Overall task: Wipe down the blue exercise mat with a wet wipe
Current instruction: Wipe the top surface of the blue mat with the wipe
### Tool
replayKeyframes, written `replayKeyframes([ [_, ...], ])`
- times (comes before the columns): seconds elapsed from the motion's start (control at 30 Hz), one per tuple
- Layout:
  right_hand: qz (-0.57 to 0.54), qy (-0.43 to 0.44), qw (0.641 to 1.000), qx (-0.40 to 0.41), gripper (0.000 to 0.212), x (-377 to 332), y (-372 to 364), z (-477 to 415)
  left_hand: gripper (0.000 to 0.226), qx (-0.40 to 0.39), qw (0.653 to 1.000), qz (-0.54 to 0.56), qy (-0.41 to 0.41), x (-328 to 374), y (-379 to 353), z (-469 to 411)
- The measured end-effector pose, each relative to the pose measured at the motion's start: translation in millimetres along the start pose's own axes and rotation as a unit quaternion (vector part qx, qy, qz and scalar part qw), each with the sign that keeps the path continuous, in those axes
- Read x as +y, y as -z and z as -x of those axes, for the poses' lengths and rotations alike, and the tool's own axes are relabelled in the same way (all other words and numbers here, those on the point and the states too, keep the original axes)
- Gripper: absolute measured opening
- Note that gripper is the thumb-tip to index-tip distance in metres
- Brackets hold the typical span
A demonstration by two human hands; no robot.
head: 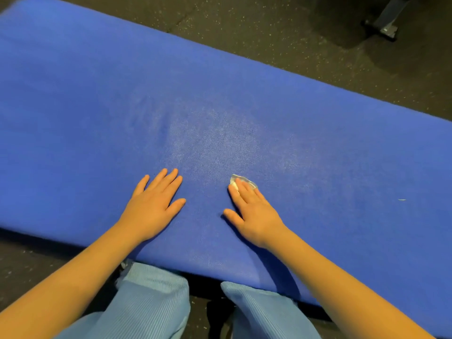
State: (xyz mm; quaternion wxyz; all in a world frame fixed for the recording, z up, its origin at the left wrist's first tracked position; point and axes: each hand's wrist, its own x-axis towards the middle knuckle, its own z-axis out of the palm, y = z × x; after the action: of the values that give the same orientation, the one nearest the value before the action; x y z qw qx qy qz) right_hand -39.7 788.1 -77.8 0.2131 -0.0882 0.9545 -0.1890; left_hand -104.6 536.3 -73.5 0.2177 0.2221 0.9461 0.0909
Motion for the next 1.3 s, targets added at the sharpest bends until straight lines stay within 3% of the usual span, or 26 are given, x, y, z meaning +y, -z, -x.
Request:
replayKeyframes([
  [0.2,-0.026,0.138,0.989,-0.053,0.087,-29.7,-3.8,47.5,0.097,-0.004,1.000,-0.009,-0.001,-1.3,-0.4,0.3],
  [0.37,-0.003,0.051,0.999,-0.014,0.104,-8.8,-0.2,33.0,0.096,-0.013,1.000,0.020,-0.009,-8.3,0.8,13.0],
  [0.57,-0.041,0.196,0.977,-0.066,0.079,-44.2,-11.8,71.0,0.090,0.030,0.999,0.024,-0.004,-8.9,-4.3,28.0],
  [0.73,-0.011,0.126,0.992,-0.030,0.094,-30.3,-4.1,54.3,0.088,0.048,0.998,0.028,0.000,-7.7,-6.4,28.4],
  [0.83,-0.034,0.196,0.980,-0.031,0.075,-48.4,-16.1,69.0,0.087,0.060,0.998,0.032,0.002,-6.2,-7.4,29.5],
  [0.93,-0.021,0.261,0.964,-0.052,0.069,-43.7,-17.0,85.6,0.086,0.065,0.997,0.030,0.003,-4.8,-7.0,30.2],
  [1.13,-0.024,0.157,0.987,0.000,0.077,-57.6,-15.5,50.3,0.086,0.070,0.997,0.025,0.007,-4.8,-7.7,30.0],
  [1.3,-0.008,0.244,0.970,-0.011,0.072,-71.0,-27.0,56.6,0.086,0.066,0.997,0.027,0.007,-3.4,-7.0,31.9],
])
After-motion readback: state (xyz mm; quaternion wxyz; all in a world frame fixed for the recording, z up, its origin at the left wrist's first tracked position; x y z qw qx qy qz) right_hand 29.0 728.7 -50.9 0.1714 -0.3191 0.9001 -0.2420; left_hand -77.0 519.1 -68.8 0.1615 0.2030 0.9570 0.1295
